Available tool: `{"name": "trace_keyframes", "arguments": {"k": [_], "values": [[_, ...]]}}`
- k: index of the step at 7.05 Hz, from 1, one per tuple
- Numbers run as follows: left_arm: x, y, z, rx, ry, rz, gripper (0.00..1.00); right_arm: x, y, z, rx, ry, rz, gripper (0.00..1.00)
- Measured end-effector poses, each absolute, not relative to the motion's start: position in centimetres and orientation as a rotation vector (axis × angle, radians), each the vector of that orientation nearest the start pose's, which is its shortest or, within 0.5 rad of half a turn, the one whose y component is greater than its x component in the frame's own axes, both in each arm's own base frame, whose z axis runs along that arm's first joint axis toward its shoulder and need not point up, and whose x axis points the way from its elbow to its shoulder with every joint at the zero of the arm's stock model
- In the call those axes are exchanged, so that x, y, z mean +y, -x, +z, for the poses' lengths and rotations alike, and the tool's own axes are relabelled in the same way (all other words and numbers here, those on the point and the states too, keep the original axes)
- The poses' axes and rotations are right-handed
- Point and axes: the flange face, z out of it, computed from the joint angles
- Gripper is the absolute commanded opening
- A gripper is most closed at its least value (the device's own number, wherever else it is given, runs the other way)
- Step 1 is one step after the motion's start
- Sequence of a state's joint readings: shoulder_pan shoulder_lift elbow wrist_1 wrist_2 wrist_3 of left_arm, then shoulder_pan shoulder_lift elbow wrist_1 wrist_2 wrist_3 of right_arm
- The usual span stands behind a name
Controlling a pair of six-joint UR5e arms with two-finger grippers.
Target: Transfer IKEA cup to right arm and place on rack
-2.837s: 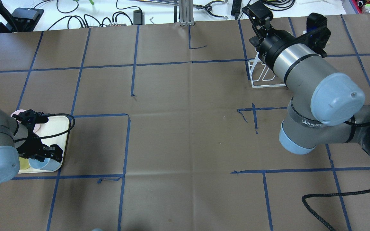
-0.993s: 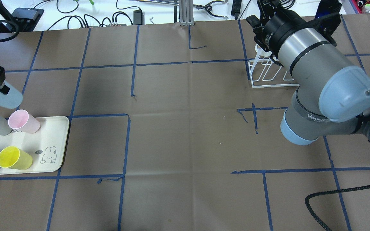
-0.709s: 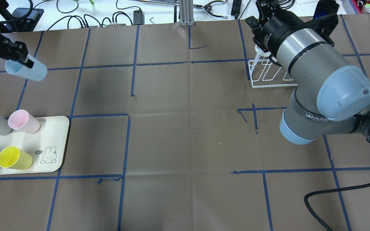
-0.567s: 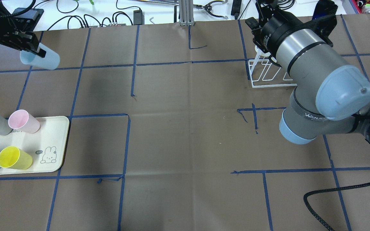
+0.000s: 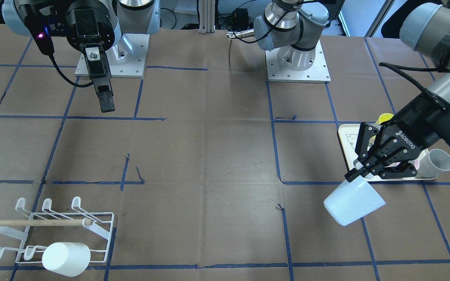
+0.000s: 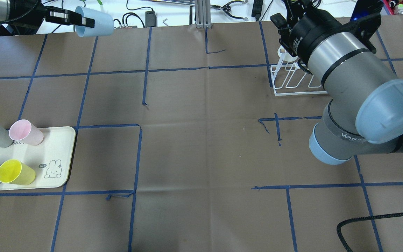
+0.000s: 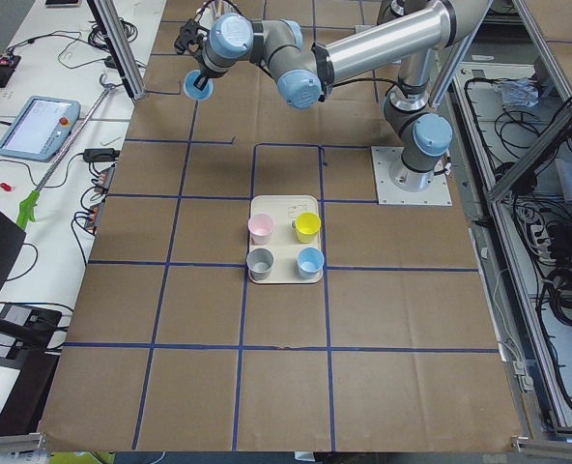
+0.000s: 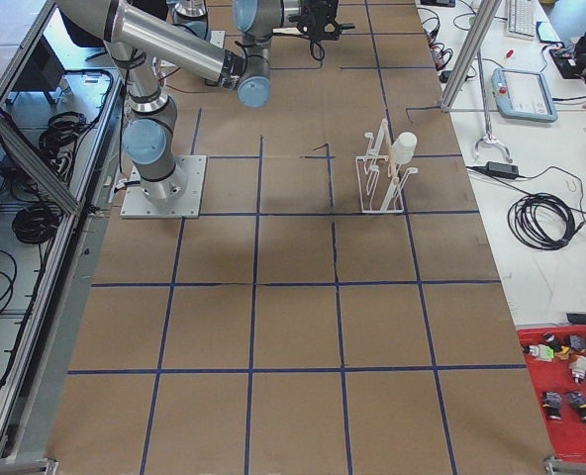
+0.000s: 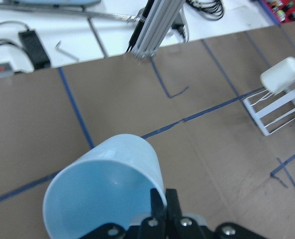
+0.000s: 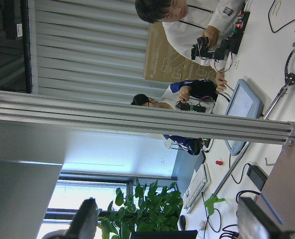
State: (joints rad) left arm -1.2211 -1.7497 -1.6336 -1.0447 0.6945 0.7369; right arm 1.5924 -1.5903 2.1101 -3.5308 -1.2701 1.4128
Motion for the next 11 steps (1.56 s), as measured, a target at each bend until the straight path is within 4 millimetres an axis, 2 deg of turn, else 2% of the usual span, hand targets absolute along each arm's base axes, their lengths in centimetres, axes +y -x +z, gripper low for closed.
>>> {"name": "trace_keyframes", "arguments": {"k": [2, 4, 5, 8, 10, 11], "values": [[-59.2, 4.8, 42.8, -2.126, 0.762, 1.043, 0.01, -45.6, -17.4, 45.0, 1.567, -1.005, -0.958, 1.00], [-56.1, 10.0, 39.9, -1.996, 0.900, 1.133, 0.01, -46.9, -17.4, 43.5, 1.584, -1.024, -0.939, 1.00], [-54.3, 11.5, 38.7, -1.937, 0.938, 1.166, 0.01, -47.0, -17.4, 43.3, 1.587, -1.027, -0.936, 1.00], [-49.0, 13.8, 34.8, -1.791, 0.999, 1.241, 0.01, -47.4, -17.0, 42.3, 1.601, -1.054, -0.924, 1.00], [-46.5, 16.4, 34.1, -1.739, 0.997, 1.250, 0.01, -47.4, -17.2, 40.7, 1.624, -1.075, -0.896, 1.00], [-45.9, 17.5, 34.0, -1.733, 0.992, 1.247, 0.01, -47.3, -17.4, 40.3, 1.632, -1.076, -0.887, 1.00]]}}
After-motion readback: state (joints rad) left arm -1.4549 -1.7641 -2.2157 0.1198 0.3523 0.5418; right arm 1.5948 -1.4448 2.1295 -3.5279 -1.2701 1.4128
